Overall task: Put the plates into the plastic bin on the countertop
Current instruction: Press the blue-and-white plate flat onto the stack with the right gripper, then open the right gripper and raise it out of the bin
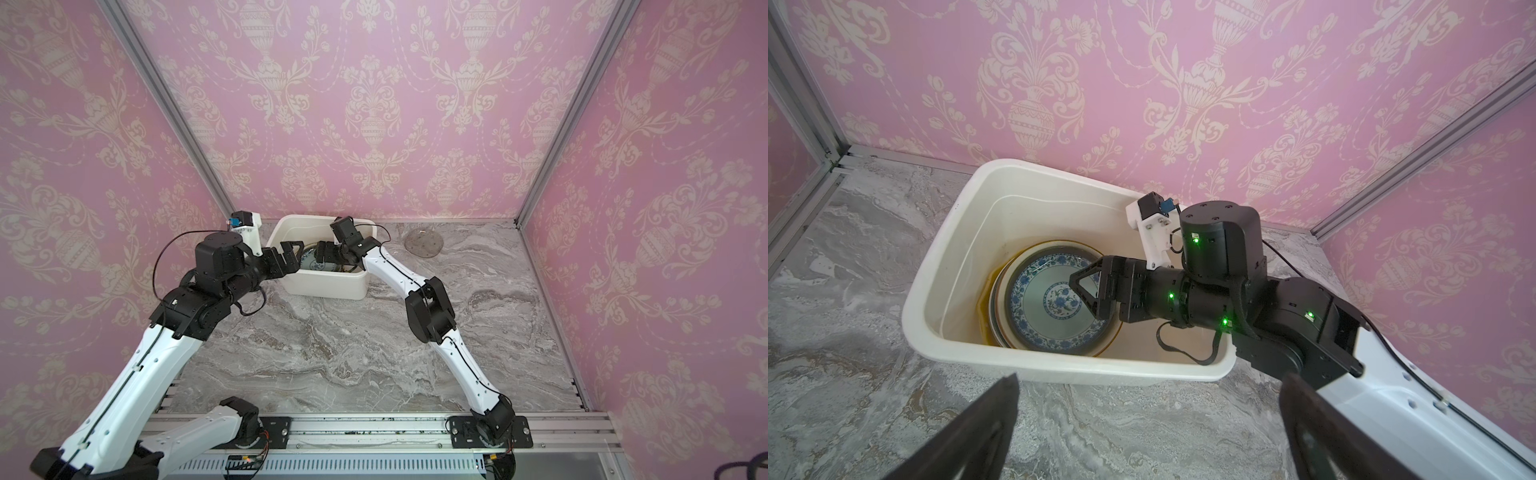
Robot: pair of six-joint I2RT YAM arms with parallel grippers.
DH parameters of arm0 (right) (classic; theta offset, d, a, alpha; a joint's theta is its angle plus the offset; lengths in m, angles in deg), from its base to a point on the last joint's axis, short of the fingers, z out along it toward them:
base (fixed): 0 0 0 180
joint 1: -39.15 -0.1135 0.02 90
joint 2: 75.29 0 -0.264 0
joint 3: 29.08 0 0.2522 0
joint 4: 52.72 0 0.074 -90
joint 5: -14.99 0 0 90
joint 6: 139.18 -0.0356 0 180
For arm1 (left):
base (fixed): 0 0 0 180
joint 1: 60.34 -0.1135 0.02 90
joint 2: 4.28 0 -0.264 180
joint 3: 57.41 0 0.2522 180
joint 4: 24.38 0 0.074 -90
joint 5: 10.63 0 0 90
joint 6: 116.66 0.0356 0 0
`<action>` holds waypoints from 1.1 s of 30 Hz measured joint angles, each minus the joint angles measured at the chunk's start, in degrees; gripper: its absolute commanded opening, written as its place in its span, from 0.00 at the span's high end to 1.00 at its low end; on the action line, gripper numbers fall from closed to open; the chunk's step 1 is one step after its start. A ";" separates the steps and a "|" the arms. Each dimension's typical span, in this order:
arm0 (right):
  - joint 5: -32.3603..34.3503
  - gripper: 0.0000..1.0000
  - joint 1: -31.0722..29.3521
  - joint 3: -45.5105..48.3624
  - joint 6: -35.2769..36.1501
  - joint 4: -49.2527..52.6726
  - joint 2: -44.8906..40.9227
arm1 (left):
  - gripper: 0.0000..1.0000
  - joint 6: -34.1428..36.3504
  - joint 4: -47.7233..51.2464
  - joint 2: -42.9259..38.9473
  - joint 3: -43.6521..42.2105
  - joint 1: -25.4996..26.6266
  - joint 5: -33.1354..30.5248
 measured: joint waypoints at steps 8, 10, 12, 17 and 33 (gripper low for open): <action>4.09 0.04 -1.57 2.14 8.66 -3.32 -0.13 | 0.01 0.00 -0.04 0.74 0.96 0.00 -0.02; 4.90 0.02 -1.68 3.04 10.25 -4.33 -0.57 | 0.01 0.00 -0.02 0.74 1.11 0.00 -0.02; 5.44 0.02 -1.68 3.54 11.37 -4.92 -1.33 | 0.01 0.00 -0.02 0.70 1.29 0.00 -0.02; 6.60 0.01 -1.68 3.54 13.35 -6.03 -4.68 | 0.01 -0.02 0.04 0.24 1.55 0.00 -0.02; 9.51 0.00 -0.57 20.96 13.00 -10.23 -31.34 | 0.01 -0.55 3.41 -3.32 6.01 0.00 1.40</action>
